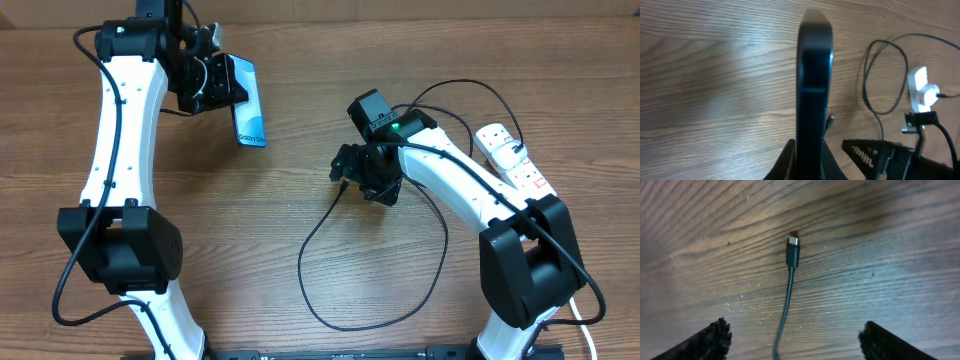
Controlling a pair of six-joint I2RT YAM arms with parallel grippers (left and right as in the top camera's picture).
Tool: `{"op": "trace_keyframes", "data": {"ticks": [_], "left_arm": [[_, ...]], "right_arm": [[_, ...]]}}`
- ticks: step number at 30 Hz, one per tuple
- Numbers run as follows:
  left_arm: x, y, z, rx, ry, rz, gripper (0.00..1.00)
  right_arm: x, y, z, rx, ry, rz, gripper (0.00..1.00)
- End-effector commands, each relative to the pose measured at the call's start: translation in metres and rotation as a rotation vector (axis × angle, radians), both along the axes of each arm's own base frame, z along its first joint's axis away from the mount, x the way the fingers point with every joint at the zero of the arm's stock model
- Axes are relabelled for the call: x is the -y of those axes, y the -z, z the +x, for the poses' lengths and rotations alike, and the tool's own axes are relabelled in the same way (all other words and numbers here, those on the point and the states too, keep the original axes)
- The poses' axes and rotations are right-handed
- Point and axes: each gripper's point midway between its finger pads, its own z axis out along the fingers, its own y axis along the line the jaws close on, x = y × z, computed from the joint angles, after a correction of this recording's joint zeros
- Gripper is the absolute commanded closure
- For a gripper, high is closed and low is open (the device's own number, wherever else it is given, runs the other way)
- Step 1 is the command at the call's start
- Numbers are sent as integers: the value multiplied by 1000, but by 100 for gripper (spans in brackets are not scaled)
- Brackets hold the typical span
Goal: Plug charger to phone and switch on socket
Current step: 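Move the right gripper over the black cable's USB-C plug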
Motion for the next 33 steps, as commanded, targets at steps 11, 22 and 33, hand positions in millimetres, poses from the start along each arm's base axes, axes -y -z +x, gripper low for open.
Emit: {"op": "trace_keyframes", "data": {"ticks": [11, 22, 33], "left_arm": [[-13, -11, 2, 22, -56, 21, 96], [-12, -12, 3, 25, -55, 20, 96], [-13, -10, 0, 10, -55, 21, 96]], "right_arm": [[-10, 43, -12, -58, 45, -119, 32], [-10, 25, 9, -38, -33, -190, 34], [-15, 48, 7, -88, 22, -251, 39]]}}
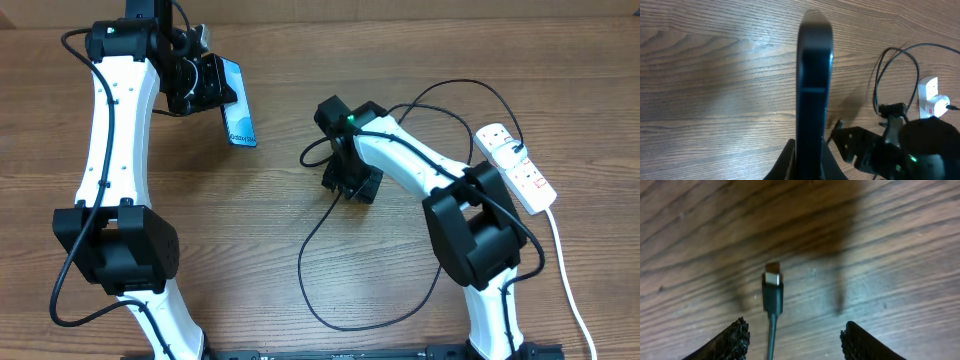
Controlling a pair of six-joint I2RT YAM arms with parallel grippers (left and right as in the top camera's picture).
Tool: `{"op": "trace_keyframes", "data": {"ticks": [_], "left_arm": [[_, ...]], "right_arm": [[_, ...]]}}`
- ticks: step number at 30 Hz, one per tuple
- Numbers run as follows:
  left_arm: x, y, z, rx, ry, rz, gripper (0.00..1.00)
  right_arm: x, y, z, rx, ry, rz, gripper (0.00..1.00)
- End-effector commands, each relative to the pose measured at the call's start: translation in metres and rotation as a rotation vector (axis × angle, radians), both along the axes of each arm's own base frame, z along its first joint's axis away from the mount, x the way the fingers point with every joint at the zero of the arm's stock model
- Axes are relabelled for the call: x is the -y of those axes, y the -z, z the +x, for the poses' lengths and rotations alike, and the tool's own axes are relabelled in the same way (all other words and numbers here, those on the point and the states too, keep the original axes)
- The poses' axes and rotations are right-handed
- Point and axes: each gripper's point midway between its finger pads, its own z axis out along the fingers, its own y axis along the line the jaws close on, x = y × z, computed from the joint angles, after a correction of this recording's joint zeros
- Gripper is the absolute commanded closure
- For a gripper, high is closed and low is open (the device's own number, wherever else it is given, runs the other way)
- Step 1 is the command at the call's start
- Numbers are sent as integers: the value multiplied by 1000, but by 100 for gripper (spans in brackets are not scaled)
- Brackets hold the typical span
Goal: Plug charger to phone and switch on socket
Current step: 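Move the right gripper over the black cable's USB-C plug, then lower the right gripper around the USB-C plug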
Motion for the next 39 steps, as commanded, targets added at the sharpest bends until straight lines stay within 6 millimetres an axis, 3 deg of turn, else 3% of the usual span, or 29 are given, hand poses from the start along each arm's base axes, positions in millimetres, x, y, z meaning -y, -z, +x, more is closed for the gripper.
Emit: {"op": "trace_keyframes", "data": {"ticks": [1, 7, 16, 23, 29, 39], "left_arm": [[1, -14, 0, 30, -6, -8, 96], [1, -14, -1, 29, -6, -7, 96], [1, -14, -1, 29, -6, -8, 96], [1, -13, -1, 27, -6, -7, 96], [1, -13, -1, 26, -6, -7, 96], [1, -13, -1, 25, -6, -7, 96]], "right_arm": [[-6, -3, 1, 29, 15, -16, 40], [-6, -1, -2, 39, 24, -42, 40], [-3, 2, -1, 40, 46, -58, 48], [-5, 24, -9, -23, 45, -57, 48], [-7, 27, -11, -39, 45, -51, 49], [0, 29, -4, -3, 39, -90, 59]]}}
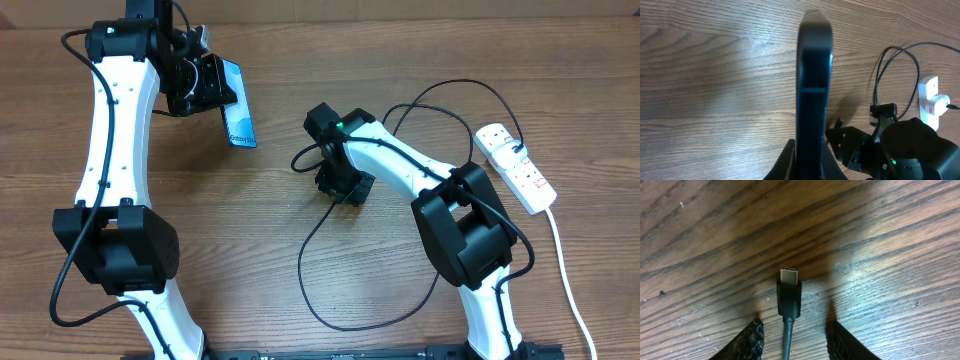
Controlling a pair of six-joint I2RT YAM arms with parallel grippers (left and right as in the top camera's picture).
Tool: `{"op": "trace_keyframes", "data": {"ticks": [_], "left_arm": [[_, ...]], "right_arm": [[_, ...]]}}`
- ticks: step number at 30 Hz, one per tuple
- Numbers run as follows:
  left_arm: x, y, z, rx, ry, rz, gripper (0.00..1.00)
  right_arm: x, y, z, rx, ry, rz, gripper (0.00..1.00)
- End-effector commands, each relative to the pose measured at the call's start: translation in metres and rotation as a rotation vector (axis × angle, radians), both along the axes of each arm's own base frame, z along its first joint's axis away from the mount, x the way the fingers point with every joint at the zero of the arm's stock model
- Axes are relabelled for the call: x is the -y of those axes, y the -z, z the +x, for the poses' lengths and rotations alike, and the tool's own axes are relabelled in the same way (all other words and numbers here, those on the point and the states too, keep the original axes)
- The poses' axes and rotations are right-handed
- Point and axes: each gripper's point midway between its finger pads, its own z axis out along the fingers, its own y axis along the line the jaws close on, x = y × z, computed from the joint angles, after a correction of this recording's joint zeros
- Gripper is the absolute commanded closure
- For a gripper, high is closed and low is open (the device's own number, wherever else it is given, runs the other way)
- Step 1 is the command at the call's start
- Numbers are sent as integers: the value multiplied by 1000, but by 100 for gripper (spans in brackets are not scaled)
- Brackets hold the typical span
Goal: Plug charger to phone and switch on socket
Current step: 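Lower the right gripper around the USB-C plug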
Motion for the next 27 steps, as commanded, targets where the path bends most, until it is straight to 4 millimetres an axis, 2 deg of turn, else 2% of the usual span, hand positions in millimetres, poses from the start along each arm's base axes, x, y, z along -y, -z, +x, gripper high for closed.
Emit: {"op": "trace_keyframes", "data": {"ticks": [1, 13, 21, 23, 25, 27], "left_arm": [[1, -14, 0, 31, -6, -8, 96], [1, -14, 0, 31, -6, -8, 96], [1, -13, -1, 28, -6, -8, 96], [1, -13, -1, 28, -6, -8, 96], [1, -13, -1, 28, -6, -8, 96], [1, -13, -1, 28, -6, -8, 96]], "right_arm": [[10, 19, -1, -14, -5, -65, 60], [17, 20, 9, 29, -4, -102, 61], [12, 20, 7, 16, -2, -72, 62], [12, 20, 7, 16, -2, -73, 64], [12, 20, 7, 16, -2, -72, 74], [12, 20, 7, 16, -2, -72, 75]]}}
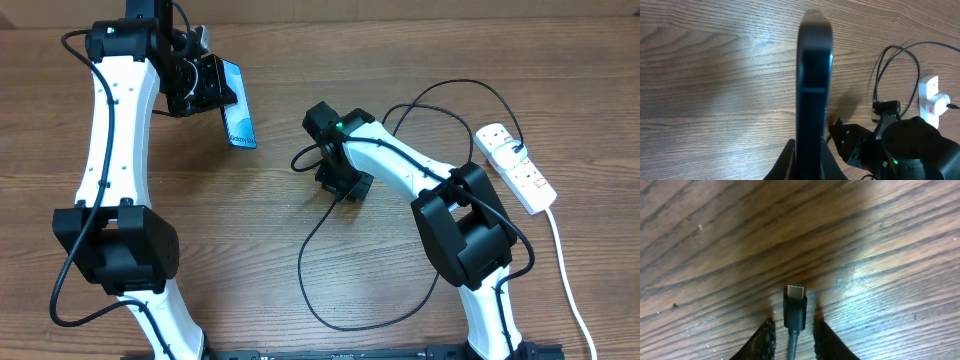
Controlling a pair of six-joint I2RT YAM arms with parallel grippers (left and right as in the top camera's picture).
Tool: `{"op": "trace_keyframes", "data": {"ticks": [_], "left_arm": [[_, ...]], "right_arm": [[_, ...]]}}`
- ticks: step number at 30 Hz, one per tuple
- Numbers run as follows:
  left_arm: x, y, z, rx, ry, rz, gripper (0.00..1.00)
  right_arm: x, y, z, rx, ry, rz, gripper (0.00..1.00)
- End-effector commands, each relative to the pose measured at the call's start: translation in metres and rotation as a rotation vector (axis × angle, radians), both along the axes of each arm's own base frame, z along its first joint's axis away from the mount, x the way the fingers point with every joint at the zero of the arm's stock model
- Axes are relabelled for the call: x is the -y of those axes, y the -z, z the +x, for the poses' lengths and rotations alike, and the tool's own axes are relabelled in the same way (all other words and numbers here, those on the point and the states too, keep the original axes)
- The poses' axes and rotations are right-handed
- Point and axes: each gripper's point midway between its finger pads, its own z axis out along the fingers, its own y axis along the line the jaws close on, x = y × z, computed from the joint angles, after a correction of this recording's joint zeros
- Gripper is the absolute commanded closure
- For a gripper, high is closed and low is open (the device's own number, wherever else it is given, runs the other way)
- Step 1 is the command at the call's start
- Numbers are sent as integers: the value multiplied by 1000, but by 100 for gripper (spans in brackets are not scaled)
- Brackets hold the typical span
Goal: Plug charger to phone and switch on socket
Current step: 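Lower the right gripper around the USB-C plug, then close the right gripper on the cable just behind the USB-C plug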
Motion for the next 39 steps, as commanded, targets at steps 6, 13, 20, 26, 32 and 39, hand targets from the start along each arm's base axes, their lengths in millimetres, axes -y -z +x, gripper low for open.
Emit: {"op": "trace_keyframes", "data": {"ticks": [6, 13, 20, 26, 32, 39], "left_arm": [[1, -14, 0, 32, -6, -8, 96], [1, -14, 0, 33, -6, -8, 96], [2, -14, 0, 32, -6, -8, 96], [2, -14, 0, 32, -6, -8, 96], [1, -14, 0, 33, -6, -8, 96], [2, -14, 0, 32, -6, -8, 96]], "right_arm": [[9, 20, -4, -34, 1, -47, 75], [6, 20, -8, -58, 7, -28, 73], [4, 19, -11, -72, 8, -14, 74], [3, 19, -11, -74, 8, -11, 78], [3, 19, -10, -70, 8, -10, 84], [3, 19, -10, -69, 9, -9, 90]]}}
